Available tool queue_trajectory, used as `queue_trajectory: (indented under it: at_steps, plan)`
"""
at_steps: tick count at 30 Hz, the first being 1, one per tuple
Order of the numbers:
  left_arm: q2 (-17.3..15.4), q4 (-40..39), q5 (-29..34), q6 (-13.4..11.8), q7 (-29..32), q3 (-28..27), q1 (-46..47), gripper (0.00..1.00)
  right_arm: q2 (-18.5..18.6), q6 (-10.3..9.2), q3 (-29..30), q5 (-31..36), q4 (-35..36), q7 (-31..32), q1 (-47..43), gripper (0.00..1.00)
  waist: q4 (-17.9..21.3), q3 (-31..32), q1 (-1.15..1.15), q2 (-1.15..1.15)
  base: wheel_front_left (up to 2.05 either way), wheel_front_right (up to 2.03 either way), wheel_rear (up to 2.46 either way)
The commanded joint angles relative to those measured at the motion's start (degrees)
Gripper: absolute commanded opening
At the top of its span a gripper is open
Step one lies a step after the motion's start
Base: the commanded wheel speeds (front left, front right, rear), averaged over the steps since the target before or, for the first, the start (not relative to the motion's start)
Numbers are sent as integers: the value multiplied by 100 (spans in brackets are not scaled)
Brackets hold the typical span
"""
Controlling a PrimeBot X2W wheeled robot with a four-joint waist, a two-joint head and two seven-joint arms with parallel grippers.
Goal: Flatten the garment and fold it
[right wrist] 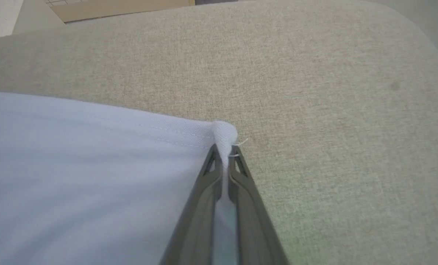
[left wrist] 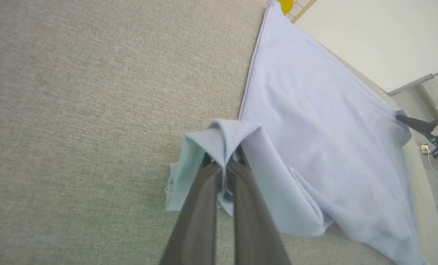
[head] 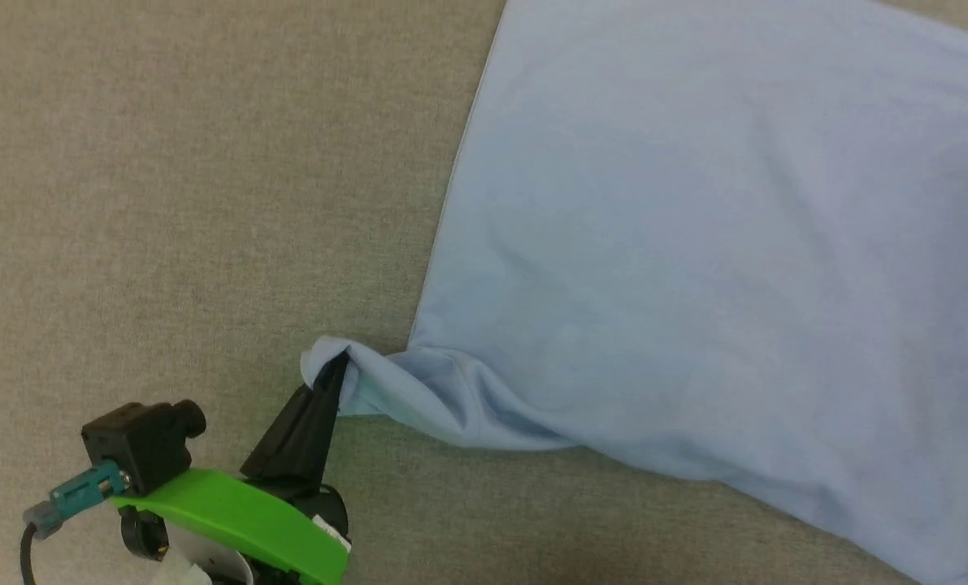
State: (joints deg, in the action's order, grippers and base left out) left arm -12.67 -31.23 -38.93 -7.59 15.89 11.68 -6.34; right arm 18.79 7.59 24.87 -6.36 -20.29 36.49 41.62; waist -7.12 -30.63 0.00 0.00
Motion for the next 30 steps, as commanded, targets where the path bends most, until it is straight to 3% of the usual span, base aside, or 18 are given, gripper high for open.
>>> queue_trajectory:
  at_steps: [1,8,17,22,26,27,30]
  plan:
    - [-19,78,-90,42,-56,-39,7,0,40,-10,29,-102,66,-135,-229,0,357,565,0,0,0,0,0]
    - [-79,212,-300,47,-112,-244,-344,0,-122,-10,309,-726,925,-258,-1706,0,736,1227,0,0,0,0,0]
    - [-142,472,-221,-3,-245,-348,-625,0,-1359,-10,1148,-1148,2104,-220,-4284,0,1055,1508,0,0,0,0,0]
    - [-112,574,-190,-31,-260,-291,-648,0,-1583,-10,1173,-1510,2032,-235,-5258,0,1130,1579,0,0,0,0,0]
    - [-126,608,-157,-63,-243,-277,-648,0,-1589,-10,949,-1880,1732,-520,-5465,0,1175,1614,0,0,0,0,0]
    - [-129,614,-152,-69,-237,-273,-642,0,-1589,-10,898,-1893,1776,-629,-5422,97,1182,1625,0,0,0,0,0]
    - [-139,616,-146,-79,-209,-256,-610,0,-1590,-10,718,-1758,2305,-826,-5161,100,1171,1657,0,0,0,0,0]
